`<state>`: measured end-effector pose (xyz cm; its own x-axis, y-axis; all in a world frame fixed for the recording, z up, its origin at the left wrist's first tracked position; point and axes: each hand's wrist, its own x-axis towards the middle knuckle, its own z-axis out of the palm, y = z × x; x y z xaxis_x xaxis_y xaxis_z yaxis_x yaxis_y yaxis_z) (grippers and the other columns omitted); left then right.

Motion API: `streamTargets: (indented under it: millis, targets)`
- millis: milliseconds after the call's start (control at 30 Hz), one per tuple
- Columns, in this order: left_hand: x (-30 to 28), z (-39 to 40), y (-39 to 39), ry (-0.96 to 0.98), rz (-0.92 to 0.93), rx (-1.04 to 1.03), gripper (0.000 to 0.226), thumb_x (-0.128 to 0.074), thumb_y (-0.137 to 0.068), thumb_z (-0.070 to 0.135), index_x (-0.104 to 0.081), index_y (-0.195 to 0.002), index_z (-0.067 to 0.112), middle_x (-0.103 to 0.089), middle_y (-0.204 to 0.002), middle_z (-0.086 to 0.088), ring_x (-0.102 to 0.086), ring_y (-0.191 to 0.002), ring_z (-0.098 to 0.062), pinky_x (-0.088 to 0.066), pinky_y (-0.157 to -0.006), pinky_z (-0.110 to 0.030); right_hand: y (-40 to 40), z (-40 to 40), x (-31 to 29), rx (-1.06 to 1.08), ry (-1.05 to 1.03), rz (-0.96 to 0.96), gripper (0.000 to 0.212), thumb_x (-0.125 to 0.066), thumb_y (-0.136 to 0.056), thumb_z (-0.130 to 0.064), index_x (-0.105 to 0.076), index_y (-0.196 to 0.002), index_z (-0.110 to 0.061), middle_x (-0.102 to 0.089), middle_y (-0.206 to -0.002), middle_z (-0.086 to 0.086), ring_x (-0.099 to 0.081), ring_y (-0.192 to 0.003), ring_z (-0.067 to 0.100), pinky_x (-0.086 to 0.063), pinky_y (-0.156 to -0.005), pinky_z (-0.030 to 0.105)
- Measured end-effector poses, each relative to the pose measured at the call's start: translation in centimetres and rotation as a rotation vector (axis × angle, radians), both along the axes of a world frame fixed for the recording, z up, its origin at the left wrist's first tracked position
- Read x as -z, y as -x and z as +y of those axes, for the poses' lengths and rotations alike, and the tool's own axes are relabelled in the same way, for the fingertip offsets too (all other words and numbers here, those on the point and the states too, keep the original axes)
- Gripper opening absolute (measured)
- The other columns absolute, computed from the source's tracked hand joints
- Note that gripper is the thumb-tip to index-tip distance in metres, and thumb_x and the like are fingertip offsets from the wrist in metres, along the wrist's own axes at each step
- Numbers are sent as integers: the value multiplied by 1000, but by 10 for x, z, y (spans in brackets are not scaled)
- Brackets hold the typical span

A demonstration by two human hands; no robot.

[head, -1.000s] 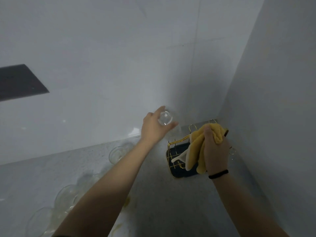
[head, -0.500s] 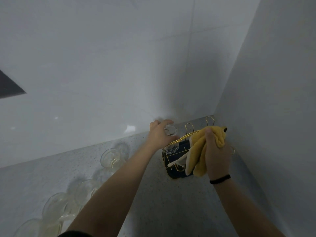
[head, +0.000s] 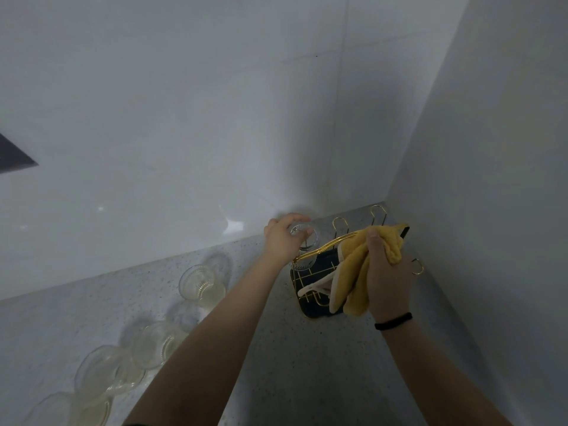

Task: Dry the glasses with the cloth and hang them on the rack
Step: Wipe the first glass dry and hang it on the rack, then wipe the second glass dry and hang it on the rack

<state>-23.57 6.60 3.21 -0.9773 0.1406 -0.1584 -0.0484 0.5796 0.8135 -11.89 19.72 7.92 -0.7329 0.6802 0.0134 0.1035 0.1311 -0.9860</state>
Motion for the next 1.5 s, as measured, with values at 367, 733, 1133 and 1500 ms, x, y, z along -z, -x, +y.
streamTargets:
  millis: [367, 733, 1133, 1500]
  targets:
    - [-17, -23, -34, -172, -5, -106, 31, -61, -94, 31, -62, -125, 24, -58, -108, -15, -56, -93, -22, -51, -96, -40, -20, -15, -22, -123, 144, -8, 22, -48, -96, -26, -55, -76, -22, -56, -72, -3, -53, -68, 9, -40, -62, 24]
    - [-11, -152, -150, 63, -45, -170, 38, -63, -93, 34, -62, -127, 15, -58, -130, -2, -52, -125, -21, -38, -104, -31, -88, -83, -10, -315, 257, -99, 11, -49, -94, -27, -56, -87, -27, -59, -83, -3, -55, -79, 13, -43, -67, 28]
    - [42, -215, -185, 350, -107, 212, 102, -84, -73, 27, -22, -154, 26, -31, -151, -10, -36, -138, -28, -35, -109, -35, -128, -166, 21, -169, 190, -219, 20, -46, -96, -29, -54, -79, -22, -55, -75, 1, -53, -72, 17, -44, -65, 30]
    - [-15, -231, -191, -510, -212, 48, 101, -93, -58, 23, -34, -139, 31, -65, -116, -6, -64, -107, -13, -53, -78, -21, -163, -201, 1, -382, 155, -254, 47, -44, -93, -49, -54, -123, -14, -62, -108, 5, -58, -101, 23, -46, -88, 35]
